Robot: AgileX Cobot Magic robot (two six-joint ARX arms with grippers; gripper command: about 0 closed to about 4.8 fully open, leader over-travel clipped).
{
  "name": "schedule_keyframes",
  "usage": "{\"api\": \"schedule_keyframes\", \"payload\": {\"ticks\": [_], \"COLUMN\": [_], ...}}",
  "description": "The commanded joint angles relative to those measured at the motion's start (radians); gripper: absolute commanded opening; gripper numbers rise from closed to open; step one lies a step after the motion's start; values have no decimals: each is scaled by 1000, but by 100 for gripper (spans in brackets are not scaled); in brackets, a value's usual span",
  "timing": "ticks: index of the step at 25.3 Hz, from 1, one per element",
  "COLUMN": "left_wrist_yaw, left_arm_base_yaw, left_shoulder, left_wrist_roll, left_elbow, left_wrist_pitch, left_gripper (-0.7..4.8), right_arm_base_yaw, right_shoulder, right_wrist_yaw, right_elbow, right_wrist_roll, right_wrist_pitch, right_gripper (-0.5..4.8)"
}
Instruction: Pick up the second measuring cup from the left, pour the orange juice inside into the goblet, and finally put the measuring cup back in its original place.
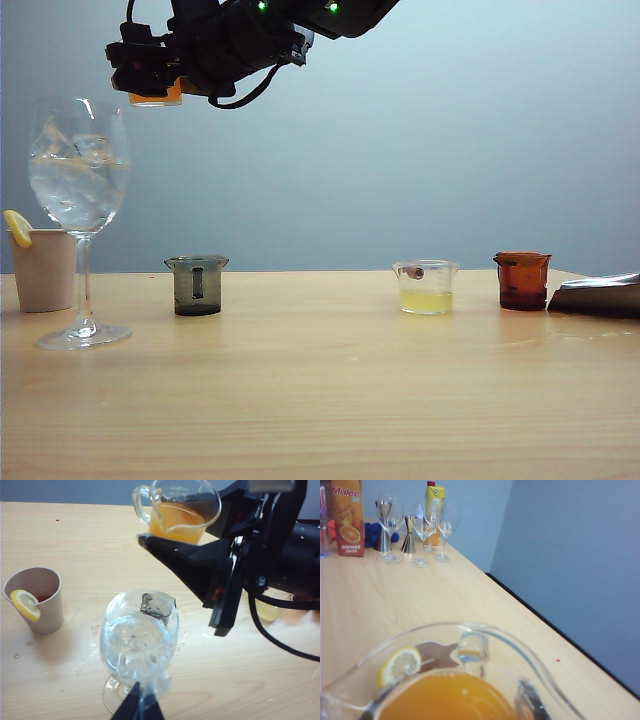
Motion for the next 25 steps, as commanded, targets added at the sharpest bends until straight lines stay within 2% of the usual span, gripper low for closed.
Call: {"api": "schedule_keyframes", "payload": {"ticks": [1, 25], "left_wrist_yaw": [3, 3], "left_arm_base_yaw": [0, 0], "left_shoulder": [-2, -2], "left_wrist_roll": [4, 4], "left_elbow": [8, 8], "left_wrist_pitch": [19, 18], "left_gripper": [-5, -5], "right_arm_base_yaw": [3, 4], "right_shoulder": [-6, 13], "right_wrist_yaw": [1, -48], "right_elbow": [10, 10], "right_wrist_roll": [-47, -101], "right_wrist_pitch": [37, 66], "right_gripper": [-2, -2]}}
